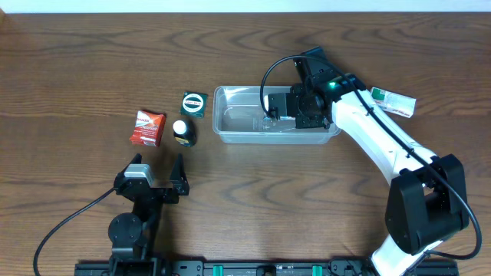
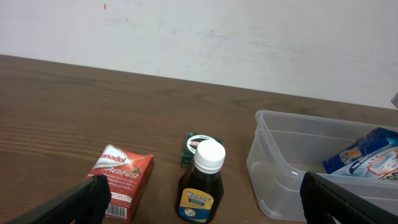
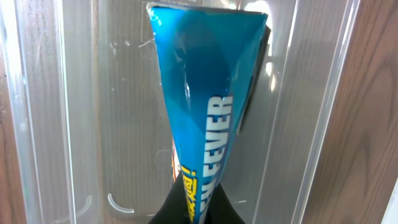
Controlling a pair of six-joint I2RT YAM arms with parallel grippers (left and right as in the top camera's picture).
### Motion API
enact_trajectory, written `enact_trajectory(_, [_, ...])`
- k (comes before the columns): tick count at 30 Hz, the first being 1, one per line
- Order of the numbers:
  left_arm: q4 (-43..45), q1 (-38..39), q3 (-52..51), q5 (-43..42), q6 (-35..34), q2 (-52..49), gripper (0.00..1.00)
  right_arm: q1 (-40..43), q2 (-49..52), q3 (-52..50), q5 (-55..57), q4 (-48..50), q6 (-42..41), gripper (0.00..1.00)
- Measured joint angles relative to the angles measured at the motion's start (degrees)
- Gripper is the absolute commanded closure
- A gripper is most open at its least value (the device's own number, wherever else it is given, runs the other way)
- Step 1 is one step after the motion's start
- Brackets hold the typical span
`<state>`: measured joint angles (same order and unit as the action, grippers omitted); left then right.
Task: Pack container
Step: 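Lower the blue box upright into the container and release it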
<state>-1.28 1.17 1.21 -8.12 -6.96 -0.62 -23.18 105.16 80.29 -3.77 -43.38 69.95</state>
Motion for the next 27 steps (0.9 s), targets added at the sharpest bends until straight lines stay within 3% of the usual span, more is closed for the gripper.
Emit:
enact_trajectory(23, [0.0,0.0,0.0,0.0,0.0,0.0,0.02,0.0,1.6,-0.1,-0.6,0.8,0.0,0.99])
enact_trajectory(24, [0.0,0.0,0.0,0.0,0.0,0.0,0.02,0.0,1.6,-0.1,-0.6,0.8,0.0,0.98])
enact_trajectory(27, [0.0,0.0,0.0,0.0,0.0,0.0,0.02,0.0,1.6,-0.1,-0.6,0.4,-0.2,0.76])
